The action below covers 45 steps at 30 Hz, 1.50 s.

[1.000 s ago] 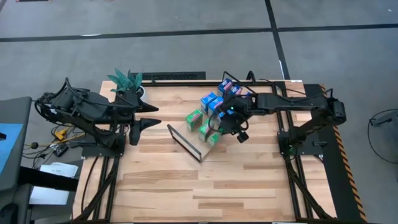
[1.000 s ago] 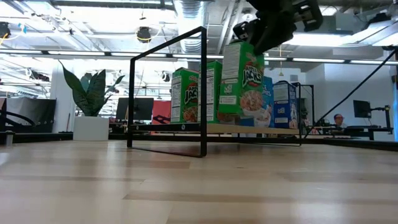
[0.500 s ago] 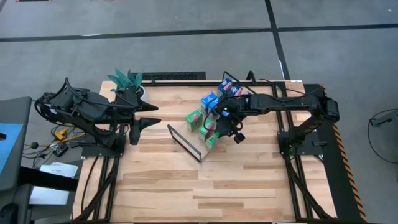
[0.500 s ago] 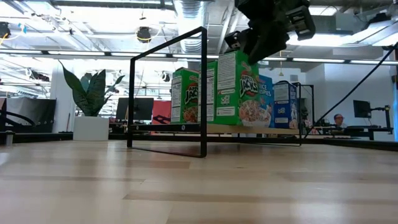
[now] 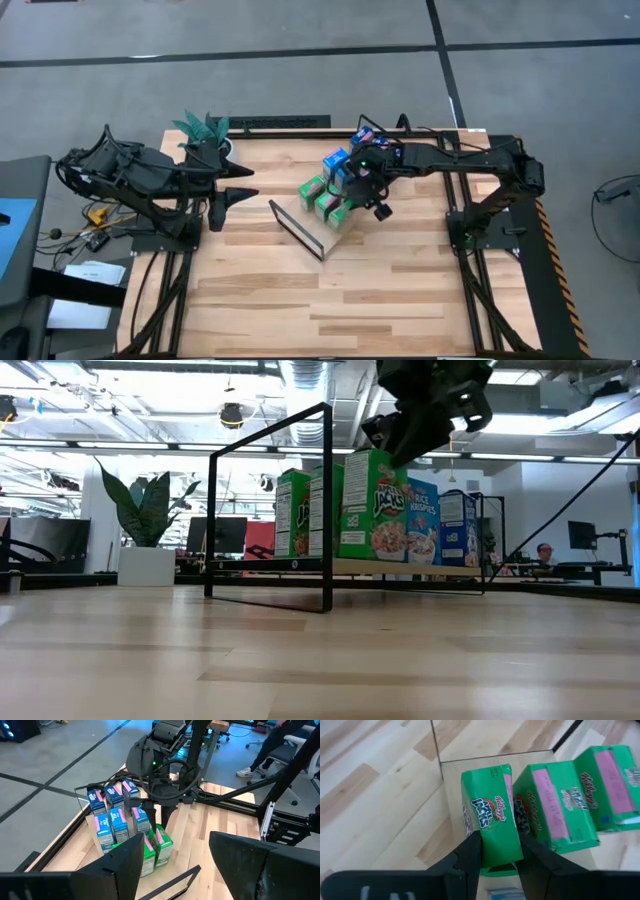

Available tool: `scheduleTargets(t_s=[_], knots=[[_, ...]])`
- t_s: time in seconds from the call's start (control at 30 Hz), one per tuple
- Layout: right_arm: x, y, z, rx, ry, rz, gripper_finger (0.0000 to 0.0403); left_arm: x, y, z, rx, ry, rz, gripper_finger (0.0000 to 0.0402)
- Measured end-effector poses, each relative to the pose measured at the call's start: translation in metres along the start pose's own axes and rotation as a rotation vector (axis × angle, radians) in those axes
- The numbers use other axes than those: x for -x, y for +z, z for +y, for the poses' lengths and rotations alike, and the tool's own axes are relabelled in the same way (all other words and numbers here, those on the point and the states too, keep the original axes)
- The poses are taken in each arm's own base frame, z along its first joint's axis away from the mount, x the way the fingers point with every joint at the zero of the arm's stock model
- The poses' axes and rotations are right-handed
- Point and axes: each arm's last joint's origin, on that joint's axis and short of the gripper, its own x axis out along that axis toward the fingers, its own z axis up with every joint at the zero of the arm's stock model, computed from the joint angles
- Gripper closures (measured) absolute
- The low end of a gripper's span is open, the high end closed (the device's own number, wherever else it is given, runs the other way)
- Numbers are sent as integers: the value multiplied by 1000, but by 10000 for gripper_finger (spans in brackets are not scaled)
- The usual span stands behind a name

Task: Stack cereal on shelf
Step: Put the green cereal box on the shelf aligned with the green cereal boxes

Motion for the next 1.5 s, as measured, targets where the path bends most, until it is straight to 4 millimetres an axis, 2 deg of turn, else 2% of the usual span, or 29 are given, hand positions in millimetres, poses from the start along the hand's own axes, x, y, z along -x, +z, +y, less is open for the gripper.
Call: scheduleTargets(t_s=[0.5,0.87,1.27,1.5], knots=[[-1,0,3,4,42,-15,265,0,0,0,-4,2,-1,187],[-1,0,2,7,22,-4,192,0,0,0,1,2,-1,187],[-1,1,1,11,11,-9,180,0,0,0,3,2,-1,187],[0,-1,1,7,-37,54,145,0,0,0,-1,2,-1,187]])
